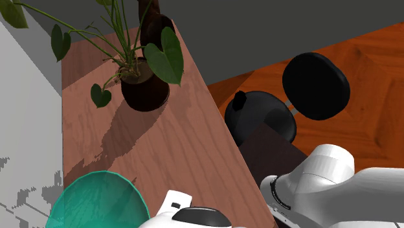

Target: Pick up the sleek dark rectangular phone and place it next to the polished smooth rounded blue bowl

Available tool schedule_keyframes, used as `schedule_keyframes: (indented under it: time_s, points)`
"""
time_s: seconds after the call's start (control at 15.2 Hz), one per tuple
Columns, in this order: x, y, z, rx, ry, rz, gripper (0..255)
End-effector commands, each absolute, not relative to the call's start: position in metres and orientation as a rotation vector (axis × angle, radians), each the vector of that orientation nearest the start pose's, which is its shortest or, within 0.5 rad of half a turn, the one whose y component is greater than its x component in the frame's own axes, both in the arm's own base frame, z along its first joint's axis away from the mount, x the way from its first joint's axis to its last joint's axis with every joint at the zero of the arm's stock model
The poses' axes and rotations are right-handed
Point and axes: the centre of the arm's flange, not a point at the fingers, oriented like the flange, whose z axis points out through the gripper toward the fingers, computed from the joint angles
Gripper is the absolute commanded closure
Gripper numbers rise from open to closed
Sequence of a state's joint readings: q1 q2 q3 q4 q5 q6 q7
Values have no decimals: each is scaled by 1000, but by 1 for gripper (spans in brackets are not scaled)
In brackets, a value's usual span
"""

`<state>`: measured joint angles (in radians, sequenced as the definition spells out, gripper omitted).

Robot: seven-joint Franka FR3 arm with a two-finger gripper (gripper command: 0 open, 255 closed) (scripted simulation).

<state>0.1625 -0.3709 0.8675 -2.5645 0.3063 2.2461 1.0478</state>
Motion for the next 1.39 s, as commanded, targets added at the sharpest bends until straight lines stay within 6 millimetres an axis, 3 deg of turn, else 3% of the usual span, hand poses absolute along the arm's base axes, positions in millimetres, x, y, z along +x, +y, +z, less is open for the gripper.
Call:
schedule_keyframes:
  time_s: [0.0,0.2,0.26,0.59,0.86,1.32]
  points:
    - [219,361,344,-3175,415,-29,255]
    - [219,361,344,-3175,415,-29,255]
    - [219,360,344,-3175,416,-29,0]
    - [219,361,344,-3175,415,-29,0]
    - [219,364,394,-3175,415,-29,0]
    - [219,364,394,-3175,415,-29,0]
